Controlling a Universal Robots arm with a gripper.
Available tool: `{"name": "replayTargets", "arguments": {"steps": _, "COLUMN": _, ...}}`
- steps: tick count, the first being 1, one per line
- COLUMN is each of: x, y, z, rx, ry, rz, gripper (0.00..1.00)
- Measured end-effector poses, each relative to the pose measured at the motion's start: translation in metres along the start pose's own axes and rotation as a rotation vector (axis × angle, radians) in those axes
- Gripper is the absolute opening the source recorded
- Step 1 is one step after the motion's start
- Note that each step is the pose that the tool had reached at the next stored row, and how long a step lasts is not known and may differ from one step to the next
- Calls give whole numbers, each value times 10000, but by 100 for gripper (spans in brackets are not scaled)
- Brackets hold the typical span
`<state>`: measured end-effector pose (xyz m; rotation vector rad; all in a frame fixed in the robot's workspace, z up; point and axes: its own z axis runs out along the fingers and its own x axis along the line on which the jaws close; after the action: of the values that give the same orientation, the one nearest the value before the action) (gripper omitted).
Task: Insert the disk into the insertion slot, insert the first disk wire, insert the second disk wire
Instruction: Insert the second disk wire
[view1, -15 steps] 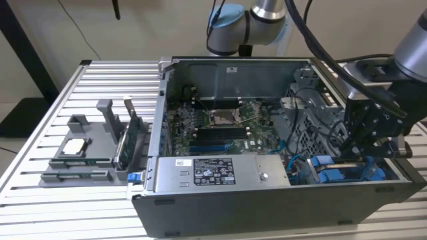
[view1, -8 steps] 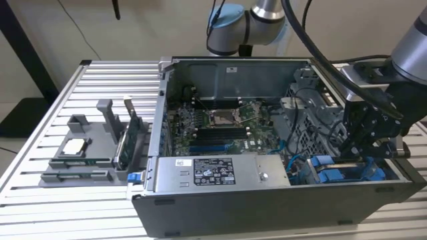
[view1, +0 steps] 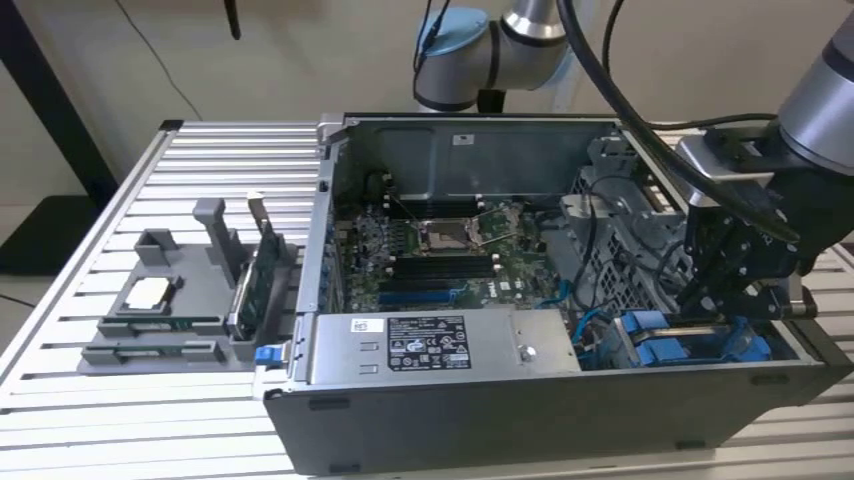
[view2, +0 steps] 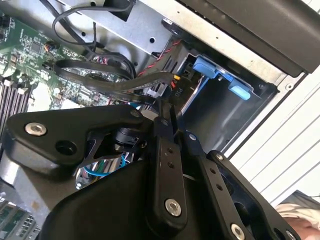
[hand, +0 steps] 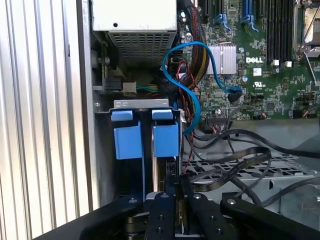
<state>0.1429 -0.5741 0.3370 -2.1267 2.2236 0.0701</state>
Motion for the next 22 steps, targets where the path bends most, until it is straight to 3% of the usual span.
{"name": "replayTargets", "arguments": {"steps": 4, "x": 0, "y": -1, "z": 9, "rx": 1, "ry": -16, "rz": -2, "gripper": 18}}
{"name": "replayTargets", "arguments": {"steps": 5, "x": 0, "y": -1, "z": 8, "rx": -1, "ry": -11, "rz": -2, "gripper": 24}}
{"name": "replayTargets", "arguments": {"steps": 6, "x": 0, "y": -1, "z": 0, "rx": 0, "ry": -5, "rz": -2, "gripper": 24}}
{"name": "replayTargets", "arguments": {"steps": 15, "x": -25, "y": -4, "z": -315, "rx": -2, "ry": -58, "rz": 1, "gripper": 24}}
{"name": "replayTargets", "arguments": {"steps": 22, "x": -37, "y": -6, "z": -471, "rx": -3, "ry": -65, "rz": 0, "gripper": 24}}
